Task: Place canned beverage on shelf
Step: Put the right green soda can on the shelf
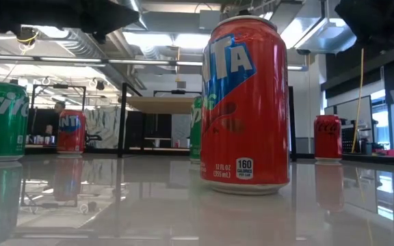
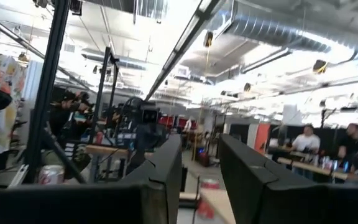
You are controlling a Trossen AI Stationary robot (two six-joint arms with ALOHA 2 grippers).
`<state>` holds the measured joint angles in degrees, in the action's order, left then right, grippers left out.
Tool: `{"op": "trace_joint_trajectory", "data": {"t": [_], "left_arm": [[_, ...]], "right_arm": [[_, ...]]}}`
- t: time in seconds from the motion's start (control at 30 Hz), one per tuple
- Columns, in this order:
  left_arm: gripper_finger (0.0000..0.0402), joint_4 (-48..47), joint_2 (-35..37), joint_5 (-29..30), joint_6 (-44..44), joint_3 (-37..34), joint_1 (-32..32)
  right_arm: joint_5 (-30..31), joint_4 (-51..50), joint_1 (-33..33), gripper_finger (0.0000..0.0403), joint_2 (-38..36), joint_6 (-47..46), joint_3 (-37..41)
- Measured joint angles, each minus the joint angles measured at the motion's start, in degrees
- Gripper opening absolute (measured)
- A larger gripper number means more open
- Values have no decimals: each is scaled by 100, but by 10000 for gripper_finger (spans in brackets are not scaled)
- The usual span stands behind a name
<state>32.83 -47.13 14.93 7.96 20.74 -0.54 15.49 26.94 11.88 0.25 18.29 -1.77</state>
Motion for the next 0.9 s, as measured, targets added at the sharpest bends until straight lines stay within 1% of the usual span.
{"op": "trace_joint_trajectory", "data": {"t": [0.1, 0.17, 0.23, 0.33, 0.4, 0.53, 0.63, 0.73, 0.83, 0.9], "left_arm": [[23, 439, -231, 341, 106, 124, 40], [27, 447, -409, 414, 149, 254, 40], [40, 323, -598, 492, 170, 399, 49], [79, 35, -948, 554, 184, 777, 122], [112, -480, -1229, 552, 88, 1103, 173], [187, -1766, -1906, 529, -430, 1957, 272], [235, -2486, -2427, 1093, -701, 2603, 320], [268, -2528, -2880, 1507, -729, 2942, 322], [284, -2503, -3154, 1538, -699, 3103, 317], [288, -2408, -3272, 1542, -638, 3111, 297]], "right_arm": [[0, 7, 0, 105, 39, 96, -169], [0, -2, 0, 105, 122, 232, -281], [36, 11, 0, 105, 262, 327, -397], [94, 6, -1, 105, 503, 342, -518], [106, 2, 0, 105, 684, 393, -613], [210, 4, 0, 105, 1059, 482, -853], [205, 5, 0, 105, 1305, 700, -1036], [199, 3, 0, 105, 1497, 853, -1140], [200, -2, 0, 105, 1634, 976, -1144], [196, 17, 0, 105, 1724, 1072, -1144]]}}
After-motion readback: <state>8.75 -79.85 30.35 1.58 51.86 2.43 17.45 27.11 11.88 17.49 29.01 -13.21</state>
